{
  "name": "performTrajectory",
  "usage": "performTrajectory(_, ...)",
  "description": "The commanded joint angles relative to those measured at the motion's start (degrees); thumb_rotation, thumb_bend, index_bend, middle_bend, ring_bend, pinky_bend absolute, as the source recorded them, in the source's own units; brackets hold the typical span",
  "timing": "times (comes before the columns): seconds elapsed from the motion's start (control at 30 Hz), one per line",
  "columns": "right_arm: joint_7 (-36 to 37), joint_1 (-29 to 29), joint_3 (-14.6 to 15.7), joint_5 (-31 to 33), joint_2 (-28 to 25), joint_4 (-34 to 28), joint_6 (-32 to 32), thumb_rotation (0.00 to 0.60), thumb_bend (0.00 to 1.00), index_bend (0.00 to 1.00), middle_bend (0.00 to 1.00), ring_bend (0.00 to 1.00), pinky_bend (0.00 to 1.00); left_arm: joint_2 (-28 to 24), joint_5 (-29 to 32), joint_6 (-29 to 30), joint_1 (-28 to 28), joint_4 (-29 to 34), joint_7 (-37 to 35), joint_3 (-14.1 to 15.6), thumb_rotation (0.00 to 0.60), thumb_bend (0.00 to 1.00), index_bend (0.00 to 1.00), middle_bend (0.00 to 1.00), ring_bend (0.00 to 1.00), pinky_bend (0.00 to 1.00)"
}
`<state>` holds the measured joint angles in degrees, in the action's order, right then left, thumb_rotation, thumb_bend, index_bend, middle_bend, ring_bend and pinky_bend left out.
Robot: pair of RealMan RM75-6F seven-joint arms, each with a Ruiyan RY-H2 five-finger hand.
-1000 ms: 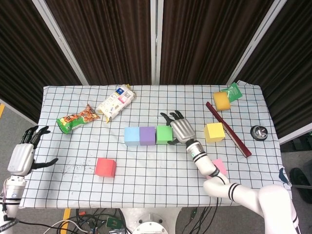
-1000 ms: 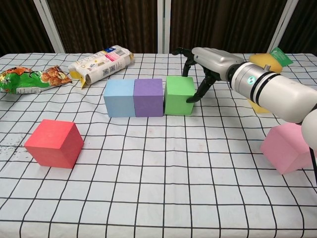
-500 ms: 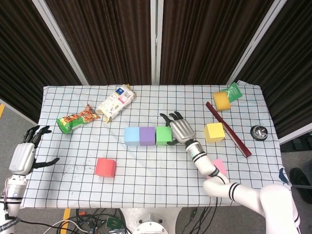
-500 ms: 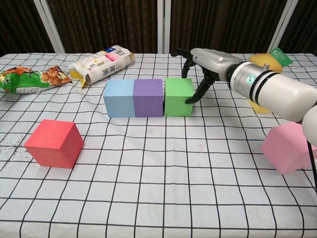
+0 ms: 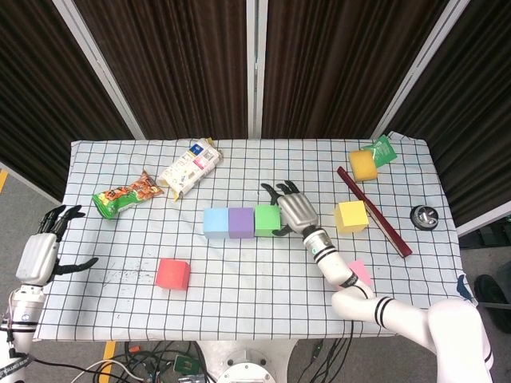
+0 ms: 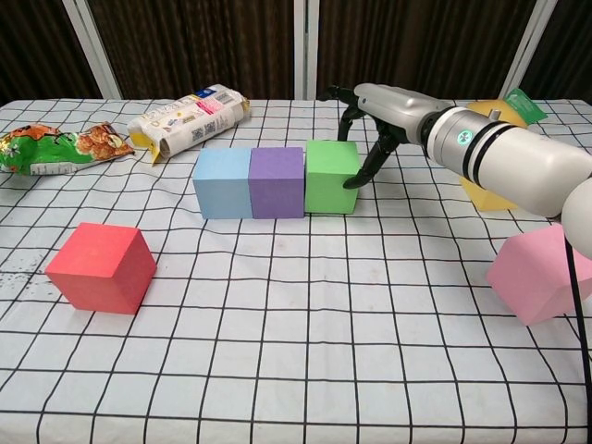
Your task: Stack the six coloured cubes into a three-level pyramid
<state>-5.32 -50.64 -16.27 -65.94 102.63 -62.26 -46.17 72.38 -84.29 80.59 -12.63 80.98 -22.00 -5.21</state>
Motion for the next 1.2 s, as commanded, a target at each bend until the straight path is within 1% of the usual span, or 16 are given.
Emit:
performTrajectory(0.03,-0.3,-0.1,0.2,0.1,-0.2,-0.3,0.2,0.600,0.11,0.00,0.51,0.10,0.00,0.0,0.0,0.0,0.0,0.0,-0.1,0.0,0.600,0.00,0.09,0.19,0.02,0.03)
performTrajectory(0.33,-1.7,-0.1,0.5,1.3,0.0,-0.6,0.2,0.600,0.11,0.00,0.51,0.10,0.00,0.1,0.1,-0.4,0.0,-0.1,-0.4,0.1,0.600,0.00,0.09,0.19,0.02,0.03)
performTrajectory(1.2,-2.3,-0.8,0.2,2.4,0.5,-0.7,0.3,0.600,0.11,0.00,0.51,0.10,0.00,0.1,0.2,-0.8,-0.1,-0.2,-0.6,-0.1,0.600,0.00,0.09,0.19,0.02,0.03)
